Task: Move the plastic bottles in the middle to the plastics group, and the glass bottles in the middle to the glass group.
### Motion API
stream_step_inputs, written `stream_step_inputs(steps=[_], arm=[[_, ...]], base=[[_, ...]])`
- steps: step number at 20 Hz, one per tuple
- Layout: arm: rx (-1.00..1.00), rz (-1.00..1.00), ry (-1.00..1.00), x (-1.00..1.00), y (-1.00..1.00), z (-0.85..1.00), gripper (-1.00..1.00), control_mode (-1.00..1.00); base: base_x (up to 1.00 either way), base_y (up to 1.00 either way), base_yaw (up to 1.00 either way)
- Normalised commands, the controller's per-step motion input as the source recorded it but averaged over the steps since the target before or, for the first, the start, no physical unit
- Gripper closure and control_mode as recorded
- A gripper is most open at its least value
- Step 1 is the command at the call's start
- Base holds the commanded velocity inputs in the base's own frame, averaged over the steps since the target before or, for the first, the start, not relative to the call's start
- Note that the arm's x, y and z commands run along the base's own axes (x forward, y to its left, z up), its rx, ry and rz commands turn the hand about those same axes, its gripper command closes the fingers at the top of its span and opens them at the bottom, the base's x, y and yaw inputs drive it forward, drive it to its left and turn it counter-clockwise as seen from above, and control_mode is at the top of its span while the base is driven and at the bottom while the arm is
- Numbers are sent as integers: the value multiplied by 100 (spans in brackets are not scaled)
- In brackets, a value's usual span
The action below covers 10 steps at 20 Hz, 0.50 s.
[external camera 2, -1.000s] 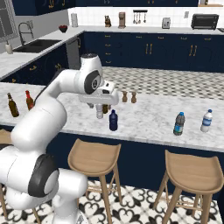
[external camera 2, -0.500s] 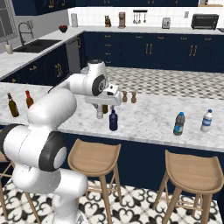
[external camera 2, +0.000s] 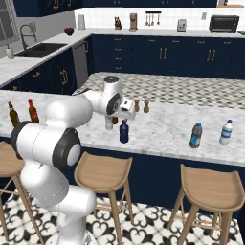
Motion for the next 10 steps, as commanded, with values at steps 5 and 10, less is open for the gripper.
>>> stream_step_inputs(steps=[5,10], arm=[[-3,0,-5,19,0,0,-100,-100],[-5,0,24,59,-1,-6,-100,-100]], base=[[0,0,0],[0,0,0]])
